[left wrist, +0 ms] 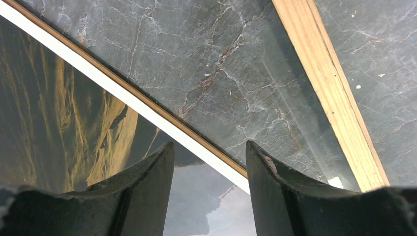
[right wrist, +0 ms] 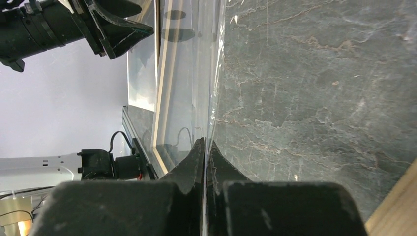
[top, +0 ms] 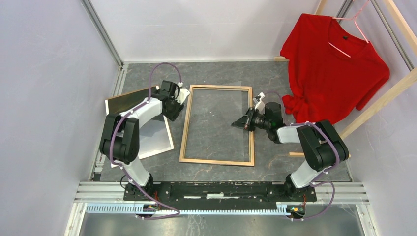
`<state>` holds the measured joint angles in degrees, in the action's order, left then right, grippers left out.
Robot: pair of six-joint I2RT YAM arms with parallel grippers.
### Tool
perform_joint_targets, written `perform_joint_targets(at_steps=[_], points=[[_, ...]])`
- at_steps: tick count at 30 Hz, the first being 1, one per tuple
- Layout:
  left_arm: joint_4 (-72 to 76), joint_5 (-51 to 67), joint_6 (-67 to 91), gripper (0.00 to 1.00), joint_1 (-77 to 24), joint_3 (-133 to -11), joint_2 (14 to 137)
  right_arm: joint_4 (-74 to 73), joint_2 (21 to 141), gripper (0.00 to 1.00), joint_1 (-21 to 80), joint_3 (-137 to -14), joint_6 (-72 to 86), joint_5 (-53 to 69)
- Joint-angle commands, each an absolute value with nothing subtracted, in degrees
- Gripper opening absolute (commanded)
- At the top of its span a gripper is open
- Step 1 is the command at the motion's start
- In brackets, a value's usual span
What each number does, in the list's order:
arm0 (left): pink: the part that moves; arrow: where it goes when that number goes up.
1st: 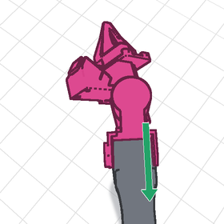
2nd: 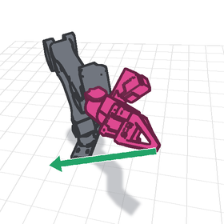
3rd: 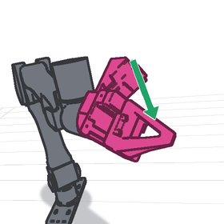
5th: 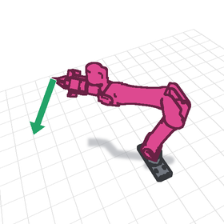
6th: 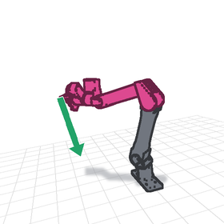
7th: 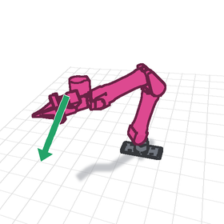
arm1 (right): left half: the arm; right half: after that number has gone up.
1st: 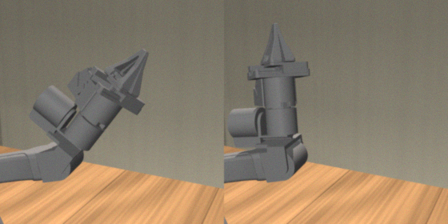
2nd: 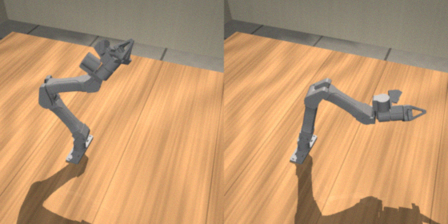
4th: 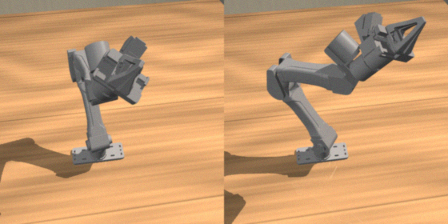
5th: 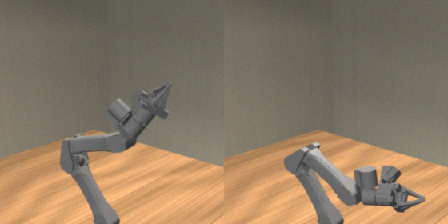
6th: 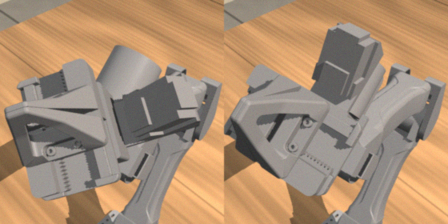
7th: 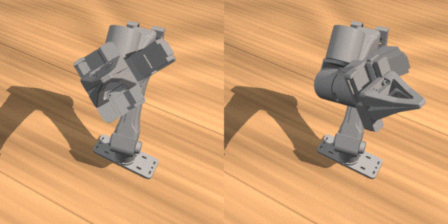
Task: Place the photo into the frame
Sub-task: Pick up the photo frame item from the photo frame, then place the photo frame item in the photo frame.
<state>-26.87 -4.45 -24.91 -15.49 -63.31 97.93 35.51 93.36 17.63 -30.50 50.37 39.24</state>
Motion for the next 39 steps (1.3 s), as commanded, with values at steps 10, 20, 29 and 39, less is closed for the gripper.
perform_joint_targets(at_steps=[10,20,29,39], points=[[-26.0,-4.2,-22.56,0.62,-15.45,-65.6,99.1,38.38,93.05,0.02,13.12,-28.92,48.01,41.7],[-25.53,-4.4,-21.57,0.61,-16.1,-65.41,99.84,38.25,94.23,0.01,11.46,-29.44,47.94,42.95],[-25.07,-4.55,-20.91,0.61,-17.77,-65.74,100.5,38.25,94.83,0.01,10.46,-28.67,47.9,43.33],[-24.8,-4.85,-20.68,0.61,-18.67,-65.74,101.05,39.17,95.5,0.01,9.92,-27.6,48.27,43.75]])
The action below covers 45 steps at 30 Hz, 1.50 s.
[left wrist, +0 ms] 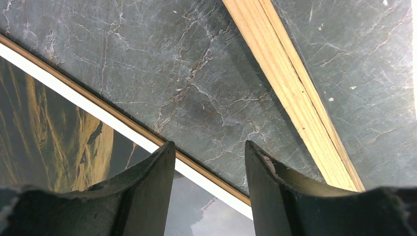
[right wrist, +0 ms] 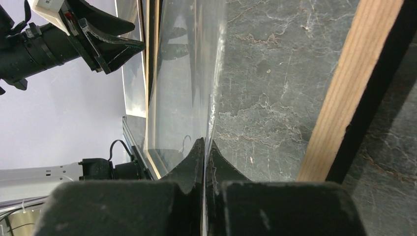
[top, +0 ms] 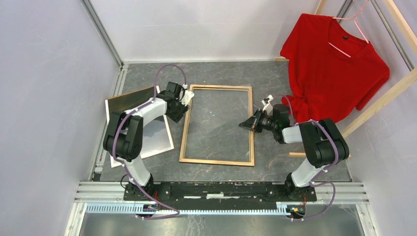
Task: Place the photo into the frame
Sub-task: Place the photo frame item in the photo frame.
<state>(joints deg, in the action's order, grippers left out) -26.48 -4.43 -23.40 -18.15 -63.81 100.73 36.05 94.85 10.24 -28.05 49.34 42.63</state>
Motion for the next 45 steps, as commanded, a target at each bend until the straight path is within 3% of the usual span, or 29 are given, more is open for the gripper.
perform_joint_targets(at_steps=[1,17,45], points=[[-24.71,-4.9,-20.65,0.61,-18.78,-65.74,101.14,39.5,95.67,0.01,9.87,-27.69,48.29,43.91],[-23.37,-3.94,-19.49,0.59,-19.69,-65.56,103.89,56.85,95.32,0.0,9.74,-25.89,54.91,50.18],[-24.68,-0.26,-21.31,0.55,-19.77,-64.03,103.47,60.96,102.98,0.0,9.71,-26.59,60.76,46.99]])
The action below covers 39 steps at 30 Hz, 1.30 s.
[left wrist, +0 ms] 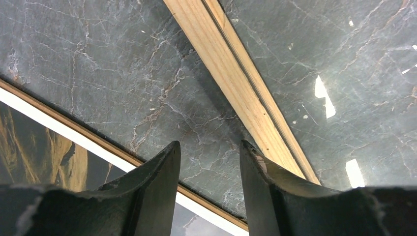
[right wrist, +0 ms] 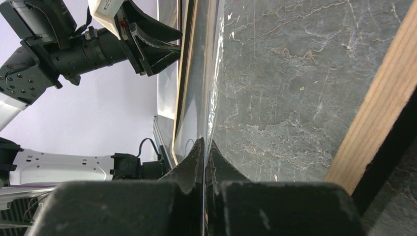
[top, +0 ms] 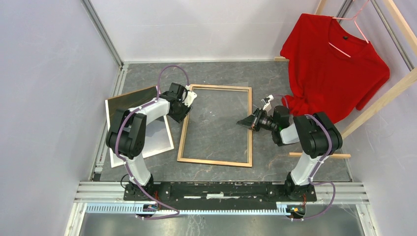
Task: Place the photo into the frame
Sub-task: Place the photo frame item in the photo frame.
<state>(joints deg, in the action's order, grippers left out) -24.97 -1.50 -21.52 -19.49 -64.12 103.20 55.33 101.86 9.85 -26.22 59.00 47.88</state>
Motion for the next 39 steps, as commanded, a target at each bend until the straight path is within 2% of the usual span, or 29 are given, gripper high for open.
perform_joint_targets(at_steps=[1,10,39], points=[[-24.69,-0.26,-21.56,0.54,-19.77,-63.91,103.41,61.6,103.28,0.0,9.71,-26.46,61.26,46.73],[-24.98,1.08,-22.14,0.52,-19.75,-63.54,103.08,70.26,106.86,0.0,9.7,-25.72,66.95,45.66],[-24.96,1.9,-21.53,0.52,-21.6,-62.49,103.54,66.44,106.37,0.0,10.41,-25.68,64.03,43.26]])
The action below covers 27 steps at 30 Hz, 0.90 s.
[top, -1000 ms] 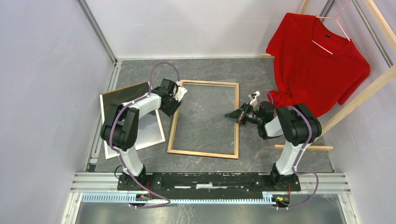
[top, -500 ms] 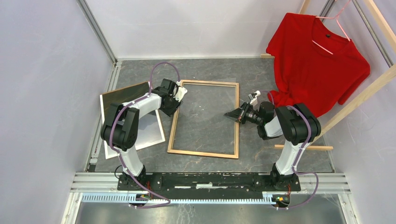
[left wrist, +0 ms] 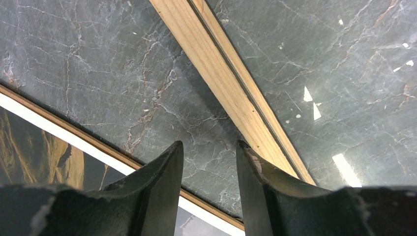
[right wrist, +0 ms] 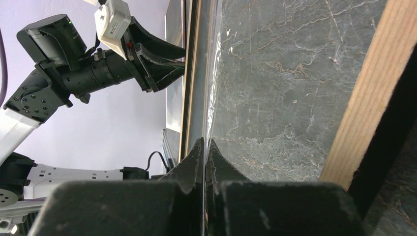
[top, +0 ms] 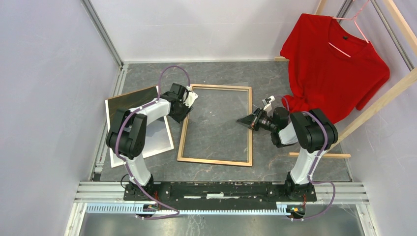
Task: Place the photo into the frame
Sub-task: Place the photo frame item in the photo frame.
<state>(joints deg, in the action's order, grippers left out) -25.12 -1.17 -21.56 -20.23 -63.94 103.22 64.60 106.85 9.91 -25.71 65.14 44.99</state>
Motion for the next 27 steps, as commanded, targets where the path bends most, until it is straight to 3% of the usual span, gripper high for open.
perform_joint_targets(at_steps=[1,9,21,27], points=[[-24.88,1.99,-21.52,0.52,-21.59,-62.3,103.49,67.38,106.54,0.0,10.66,-25.46,64.91,43.24],[-24.62,3.15,-21.78,0.51,-21.86,-61.45,102.85,73.85,107.8,0.0,13.29,-24.43,71.19,41.48],[-24.28,2.86,-21.98,0.52,-21.81,-60.97,102.4,61.15,105.21,0.02,14.17,-25.42,63.47,37.99],[-23.91,2.43,-22.13,0.51,-21.86,-60.47,102.57,69.53,103.0,0.03,14.49,-24.12,64.34,38.66]])
